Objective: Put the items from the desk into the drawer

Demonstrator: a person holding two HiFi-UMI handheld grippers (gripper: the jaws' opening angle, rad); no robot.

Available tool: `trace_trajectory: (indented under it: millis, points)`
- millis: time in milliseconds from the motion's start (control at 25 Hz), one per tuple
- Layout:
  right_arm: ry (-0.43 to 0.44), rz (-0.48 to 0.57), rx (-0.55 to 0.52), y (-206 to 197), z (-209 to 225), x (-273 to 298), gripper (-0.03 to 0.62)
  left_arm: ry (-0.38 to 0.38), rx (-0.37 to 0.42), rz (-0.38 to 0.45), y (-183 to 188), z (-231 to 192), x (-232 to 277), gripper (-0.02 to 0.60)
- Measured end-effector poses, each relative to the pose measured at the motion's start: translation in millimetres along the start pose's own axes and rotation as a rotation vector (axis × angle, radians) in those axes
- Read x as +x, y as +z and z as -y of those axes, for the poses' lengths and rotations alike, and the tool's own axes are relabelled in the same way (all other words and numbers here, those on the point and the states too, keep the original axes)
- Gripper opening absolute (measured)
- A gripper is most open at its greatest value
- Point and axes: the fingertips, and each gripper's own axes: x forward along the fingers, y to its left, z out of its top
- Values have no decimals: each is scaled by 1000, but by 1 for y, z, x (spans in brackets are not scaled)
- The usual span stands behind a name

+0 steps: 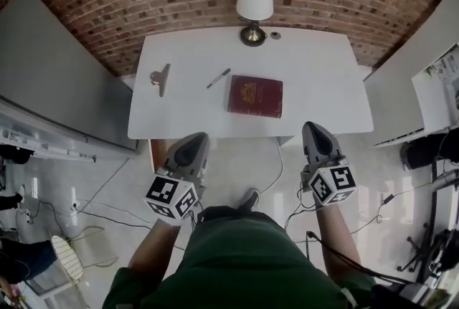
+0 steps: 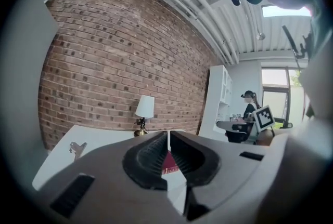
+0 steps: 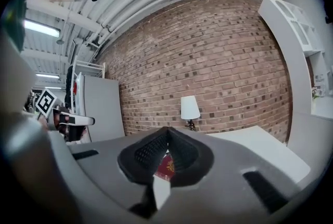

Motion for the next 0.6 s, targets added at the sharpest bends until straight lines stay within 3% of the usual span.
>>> trace_trajectory:
  millis: [240, 440, 600]
  points:
    - [43, -36, 14, -5, 32, 44, 3, 29, -8, -35, -9, -9, 24, 13]
    - [77, -92, 19, -24, 40, 83, 3, 55, -47, -55, -23, -42, 45, 13]
    - [112, -156, -37, -31, 39, 108, 14, 21, -61, -37, -12, -59, 65, 14]
